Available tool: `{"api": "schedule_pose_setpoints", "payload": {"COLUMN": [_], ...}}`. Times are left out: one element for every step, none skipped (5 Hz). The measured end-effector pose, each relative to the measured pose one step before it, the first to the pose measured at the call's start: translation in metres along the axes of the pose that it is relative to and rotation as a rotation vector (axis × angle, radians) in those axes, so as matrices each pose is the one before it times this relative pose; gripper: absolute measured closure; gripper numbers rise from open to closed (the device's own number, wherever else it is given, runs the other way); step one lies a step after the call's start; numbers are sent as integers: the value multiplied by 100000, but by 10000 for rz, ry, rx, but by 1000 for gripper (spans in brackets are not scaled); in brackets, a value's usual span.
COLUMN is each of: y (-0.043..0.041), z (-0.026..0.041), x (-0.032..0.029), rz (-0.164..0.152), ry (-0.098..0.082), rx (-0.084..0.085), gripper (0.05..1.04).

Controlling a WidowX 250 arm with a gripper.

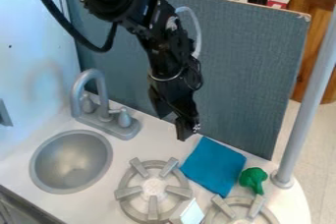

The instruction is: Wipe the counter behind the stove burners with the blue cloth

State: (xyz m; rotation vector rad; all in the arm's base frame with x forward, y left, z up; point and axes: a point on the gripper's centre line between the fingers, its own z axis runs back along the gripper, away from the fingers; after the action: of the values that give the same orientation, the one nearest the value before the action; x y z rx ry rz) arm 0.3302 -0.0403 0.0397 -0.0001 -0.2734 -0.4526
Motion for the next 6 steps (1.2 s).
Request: {"api": "schedule_pose_setpoints", "payload": {"y": [-242, 699, 1232, 725, 1636, -760], "z": [-889, -727, -610, -1082, -1815, -2575], "x": [-586, -541, -165, 504, -238, 1152], "rz": [-31, -144, 80, -3, 824, -129], "ry": [303, 98, -165, -405, 218, 341], "rx": [-149, -684, -110, 329, 1089, 377], "gripper": [79, 79, 79, 79, 79, 80]}}
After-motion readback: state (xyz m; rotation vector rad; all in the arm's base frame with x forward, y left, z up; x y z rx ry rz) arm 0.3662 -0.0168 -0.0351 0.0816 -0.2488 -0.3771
